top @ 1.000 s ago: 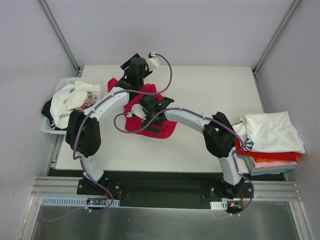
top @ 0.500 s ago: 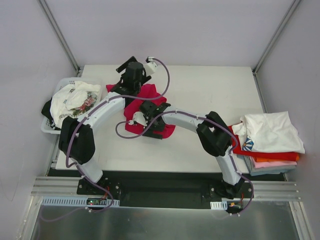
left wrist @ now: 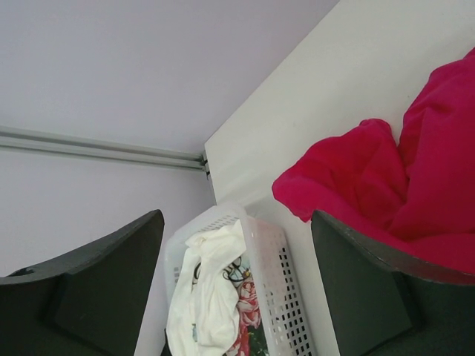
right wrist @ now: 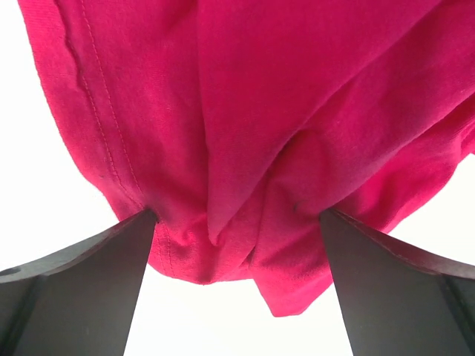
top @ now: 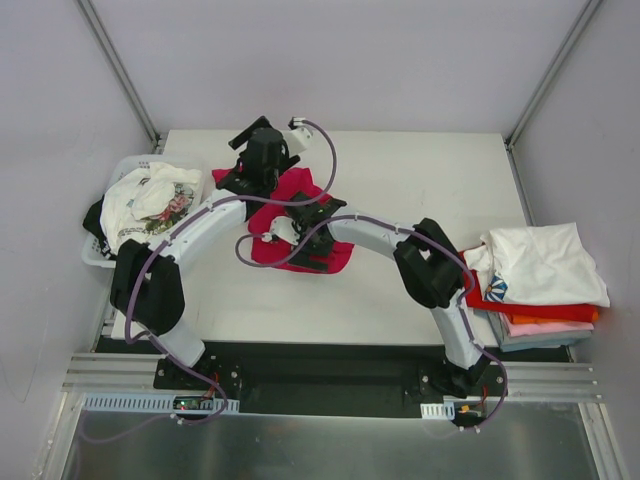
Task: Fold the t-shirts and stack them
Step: Flatten out the tshirt
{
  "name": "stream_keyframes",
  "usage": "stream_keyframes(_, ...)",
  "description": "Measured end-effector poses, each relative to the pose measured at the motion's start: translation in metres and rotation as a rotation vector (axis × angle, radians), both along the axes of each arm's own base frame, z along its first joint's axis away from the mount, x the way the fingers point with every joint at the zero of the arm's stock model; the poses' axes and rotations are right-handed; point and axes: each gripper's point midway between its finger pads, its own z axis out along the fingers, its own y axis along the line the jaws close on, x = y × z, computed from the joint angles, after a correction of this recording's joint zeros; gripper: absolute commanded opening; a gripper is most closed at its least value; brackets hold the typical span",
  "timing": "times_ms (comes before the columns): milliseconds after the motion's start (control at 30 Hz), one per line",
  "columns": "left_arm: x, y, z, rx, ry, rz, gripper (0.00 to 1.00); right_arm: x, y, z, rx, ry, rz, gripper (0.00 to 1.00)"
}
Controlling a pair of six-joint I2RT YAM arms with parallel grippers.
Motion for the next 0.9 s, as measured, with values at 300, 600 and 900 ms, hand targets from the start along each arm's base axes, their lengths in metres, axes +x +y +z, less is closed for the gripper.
stream_keyframes(300,-0.009,0.005,0.001,0.016,0.004,-0.004,0.81,-0.004,-0.009,-0.004,0.049,0.061,0.004,0.99)
stream_keyframes(600,-0.032,0.017,0.049,0.004,-0.094,-0.010,0.81,-0.028,-0.087,-0.010,-0.019,0.159,-0.048,0.99)
stream_keyframes(900,-0.045,0.025,0.029,0.032,-0.056,-0.006,0.81,-0.034,-0.159,-0.010,-0.155,0.197,-0.131,0.99)
